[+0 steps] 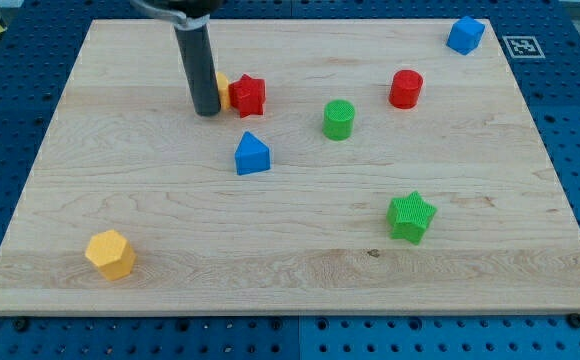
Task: Push yellow heart closer to blue cube
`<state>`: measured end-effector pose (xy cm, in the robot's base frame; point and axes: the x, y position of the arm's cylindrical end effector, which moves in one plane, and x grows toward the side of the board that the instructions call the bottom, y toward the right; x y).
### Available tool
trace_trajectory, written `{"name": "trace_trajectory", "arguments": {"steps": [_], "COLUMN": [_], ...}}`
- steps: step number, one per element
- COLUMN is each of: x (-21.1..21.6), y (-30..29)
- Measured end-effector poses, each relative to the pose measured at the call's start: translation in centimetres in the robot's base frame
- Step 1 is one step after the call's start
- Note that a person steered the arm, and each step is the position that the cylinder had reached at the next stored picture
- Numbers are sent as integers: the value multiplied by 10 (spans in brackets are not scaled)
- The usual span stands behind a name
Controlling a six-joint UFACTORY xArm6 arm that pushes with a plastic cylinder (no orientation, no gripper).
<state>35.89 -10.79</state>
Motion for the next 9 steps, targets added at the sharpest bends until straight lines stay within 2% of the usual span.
{"name": "trace_trajectory", "arguments": {"steps": [4, 6, 7, 9], "x": [-127, -121, -101, -101], "y": [7, 19, 30, 96]}}
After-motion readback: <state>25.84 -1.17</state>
